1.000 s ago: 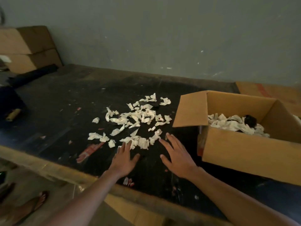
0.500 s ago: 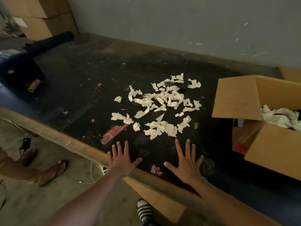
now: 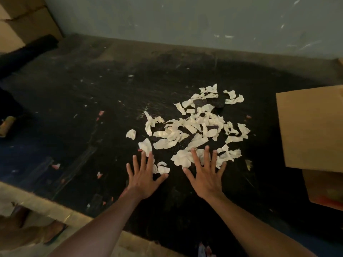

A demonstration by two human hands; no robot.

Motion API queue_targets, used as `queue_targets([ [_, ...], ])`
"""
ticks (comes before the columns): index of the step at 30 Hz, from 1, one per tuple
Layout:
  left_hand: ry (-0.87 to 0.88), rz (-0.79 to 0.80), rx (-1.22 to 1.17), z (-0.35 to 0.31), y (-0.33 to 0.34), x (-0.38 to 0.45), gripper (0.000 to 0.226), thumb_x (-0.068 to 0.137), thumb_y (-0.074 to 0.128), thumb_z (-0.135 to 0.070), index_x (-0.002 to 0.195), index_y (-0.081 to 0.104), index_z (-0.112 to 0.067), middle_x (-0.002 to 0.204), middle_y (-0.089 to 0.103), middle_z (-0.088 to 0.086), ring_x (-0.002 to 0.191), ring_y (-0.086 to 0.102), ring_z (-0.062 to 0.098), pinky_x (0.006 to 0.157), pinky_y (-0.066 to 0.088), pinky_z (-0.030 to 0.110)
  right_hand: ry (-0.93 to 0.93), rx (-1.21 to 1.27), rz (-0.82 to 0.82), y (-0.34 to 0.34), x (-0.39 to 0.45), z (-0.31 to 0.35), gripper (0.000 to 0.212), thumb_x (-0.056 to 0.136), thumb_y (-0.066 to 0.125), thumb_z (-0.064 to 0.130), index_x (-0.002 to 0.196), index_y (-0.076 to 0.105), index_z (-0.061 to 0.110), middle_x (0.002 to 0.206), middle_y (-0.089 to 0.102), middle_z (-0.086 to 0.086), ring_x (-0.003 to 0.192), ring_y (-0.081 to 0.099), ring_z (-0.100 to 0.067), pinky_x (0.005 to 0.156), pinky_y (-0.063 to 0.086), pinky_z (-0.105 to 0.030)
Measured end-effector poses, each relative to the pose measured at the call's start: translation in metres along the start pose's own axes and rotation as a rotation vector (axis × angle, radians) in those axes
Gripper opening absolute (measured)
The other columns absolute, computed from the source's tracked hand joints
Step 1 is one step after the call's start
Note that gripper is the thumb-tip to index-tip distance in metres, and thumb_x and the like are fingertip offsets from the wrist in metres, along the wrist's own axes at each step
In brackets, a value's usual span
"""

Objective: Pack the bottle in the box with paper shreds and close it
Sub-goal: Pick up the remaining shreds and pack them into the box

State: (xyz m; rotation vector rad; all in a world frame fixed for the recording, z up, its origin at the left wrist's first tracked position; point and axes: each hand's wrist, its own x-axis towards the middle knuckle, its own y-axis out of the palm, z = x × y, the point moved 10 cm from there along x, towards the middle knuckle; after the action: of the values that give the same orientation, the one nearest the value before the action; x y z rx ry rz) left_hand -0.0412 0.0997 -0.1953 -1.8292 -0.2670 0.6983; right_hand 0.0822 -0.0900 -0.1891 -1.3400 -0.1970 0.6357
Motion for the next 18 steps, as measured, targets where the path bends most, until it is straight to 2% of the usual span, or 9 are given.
queue_targets([
  [2, 0.13, -0.009, -0.044, -0.015, -0.009, 0.018, 0.085, 0.093, 0.033, -0.067, 0.155, -0.012, -0.031, 0.164, -0.014, 0.002, 0.149, -0.018, 0.03, 0.117, -0.011, 0.053, -0.033, 0.038, -0.009, -0.008, 0.019, 0.003, 0.076, 0.091, 0.021, 0.073, 0.144, -0.028, 0.049, 0.157, -0.036, -0.002, 0.143, -0.032, -0.033, 0.114, -0.001, -0.07],
  [3, 0.183, -0.041, -0.1, -0.02, -0.017, 0.022, 0.076, 0.097, 0.036, -0.057, 0.156, -0.004, -0.033, 0.166, 0.001, 0.004, 0.151, -0.006, 0.029, 0.121, -0.002, 0.052, -0.061, 0.069, -0.023, -0.014, 0.023, 0.005, 0.074, 0.093, 0.025, 0.07, 0.145, -0.024, 0.051, 0.157, -0.035, 0.001, 0.144, -0.032, -0.031, 0.115, 0.0, -0.068],
  [5, 0.235, -0.189, -0.224, -0.023, -0.044, 0.021, 0.066, 0.094, 0.038, -0.046, 0.155, 0.018, -0.032, 0.153, 0.037, 0.006, 0.143, 0.03, 0.03, 0.116, 0.027, 0.047, -0.133, 0.112, -0.109, -0.035, 0.024, 0.011, 0.072, 0.096, 0.031, 0.065, 0.149, -0.014, 0.051, 0.161, -0.026, 0.005, 0.147, -0.026, -0.029, 0.118, 0.002, -0.063],
  [6, 0.236, -0.276, -0.247, -0.02, -0.057, 0.02, 0.065, 0.091, 0.038, -0.048, 0.152, 0.025, -0.03, 0.142, 0.045, 0.005, 0.132, 0.04, 0.028, 0.108, 0.035, 0.044, -0.156, 0.119, -0.167, -0.047, 0.022, 0.011, 0.069, 0.096, 0.033, 0.064, 0.151, -0.007, 0.05, 0.163, -0.019, 0.007, 0.15, -0.019, -0.028, 0.119, 0.005, -0.06],
  [8, 0.232, -0.381, -0.173, -0.009, -0.07, 0.018, 0.072, 0.089, 0.037, -0.061, 0.152, 0.025, -0.028, 0.14, 0.039, 0.006, 0.129, 0.037, 0.026, 0.106, 0.034, 0.043, -0.136, 0.153, -0.288, -0.068, 0.014, 0.0, 0.064, 0.096, 0.035, 0.062, 0.153, 0.009, 0.047, 0.166, -0.002, 0.007, 0.151, 0.0, -0.027, 0.116, 0.013, -0.056],
  [11, 0.139, -0.276, -0.026, 0.026, -0.047, 0.023, 0.106, 0.076, 0.037, -0.088, 0.157, 0.0, -0.032, 0.163, 0.003, 0.008, 0.149, 0.003, 0.035, 0.119, 0.002, 0.055, 0.081, 0.204, -0.44, -0.085, 0.002, -0.049, 0.064, 0.093, 0.034, 0.06, 0.152, 0.023, 0.037, 0.164, 0.016, 0.0, 0.145, 0.019, -0.03, 0.111, 0.019, -0.056],
  [13, 0.079, -0.237, -0.003, 0.047, -0.035, 0.029, 0.112, 0.071, 0.032, -0.094, 0.156, -0.01, -0.033, 0.164, -0.015, 0.008, 0.149, -0.013, 0.039, 0.116, -0.01, 0.056, 0.307, 0.227, -0.479, -0.082, 0.0, -0.096, 0.068, 0.093, 0.03, 0.061, 0.154, 0.021, 0.033, 0.164, 0.015, -0.006, 0.145, 0.019, -0.034, 0.113, 0.015, -0.059],
  [15, 0.016, -0.24, -0.112, 0.06, -0.036, 0.039, 0.106, 0.076, 0.024, -0.091, 0.155, -0.014, -0.031, 0.164, -0.018, 0.01, 0.149, -0.016, 0.036, 0.119, -0.009, 0.055, 0.504, 0.299, -0.45, -0.068, 0.0, -0.133, 0.073, 0.092, 0.022, 0.063, 0.156, 0.014, 0.029, 0.165, 0.008, -0.013, 0.149, 0.013, -0.036, 0.117, 0.009, -0.058],
  [18, -0.021, -0.261, -0.303, 0.056, -0.044, 0.061, 0.1, 0.082, 0.017, -0.083, 0.156, -0.012, -0.023, 0.165, -0.012, 0.011, 0.151, -0.013, 0.027, 0.121, -0.004, 0.051, 0.553, 0.391, -0.363, -0.047, 0.009, -0.139, 0.072, 0.097, 0.019, 0.062, 0.157, 0.004, 0.026, 0.165, 0.002, -0.016, 0.152, 0.005, -0.031, 0.122, 0.002, -0.053],
])
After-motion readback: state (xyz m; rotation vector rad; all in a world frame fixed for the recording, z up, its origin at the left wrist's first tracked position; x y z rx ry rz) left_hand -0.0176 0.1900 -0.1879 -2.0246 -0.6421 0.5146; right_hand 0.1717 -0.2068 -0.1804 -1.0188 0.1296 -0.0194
